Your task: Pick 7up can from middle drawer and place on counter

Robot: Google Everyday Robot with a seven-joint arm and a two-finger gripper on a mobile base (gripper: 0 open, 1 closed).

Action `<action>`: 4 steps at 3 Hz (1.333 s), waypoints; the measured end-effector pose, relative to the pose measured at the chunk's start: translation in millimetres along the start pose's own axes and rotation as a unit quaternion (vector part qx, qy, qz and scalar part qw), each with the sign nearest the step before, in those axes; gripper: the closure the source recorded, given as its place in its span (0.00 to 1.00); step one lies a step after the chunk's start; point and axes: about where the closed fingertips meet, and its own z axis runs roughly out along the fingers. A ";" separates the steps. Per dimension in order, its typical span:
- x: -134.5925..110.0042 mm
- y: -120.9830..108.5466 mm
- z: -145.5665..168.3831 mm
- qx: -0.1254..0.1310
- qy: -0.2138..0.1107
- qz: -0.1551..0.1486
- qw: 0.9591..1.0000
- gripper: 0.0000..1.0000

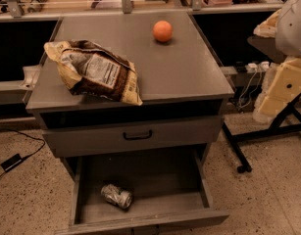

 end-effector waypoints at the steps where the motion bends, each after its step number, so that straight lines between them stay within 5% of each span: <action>1: 0.0 0.0 0.0 0.000 0.000 0.000 1.000 0.00; 2: -17.1 27.9 65.3 -0.043 0.000 -0.016 0.999 0.00; 3: -45.4 87.2 155.4 -0.124 -0.028 -0.046 0.991 0.00; 4: -31.9 114.9 176.0 -0.154 -0.009 -0.049 0.987 0.00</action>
Offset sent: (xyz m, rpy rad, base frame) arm 0.0152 0.0960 -0.2259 -0.0099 0.3075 0.1268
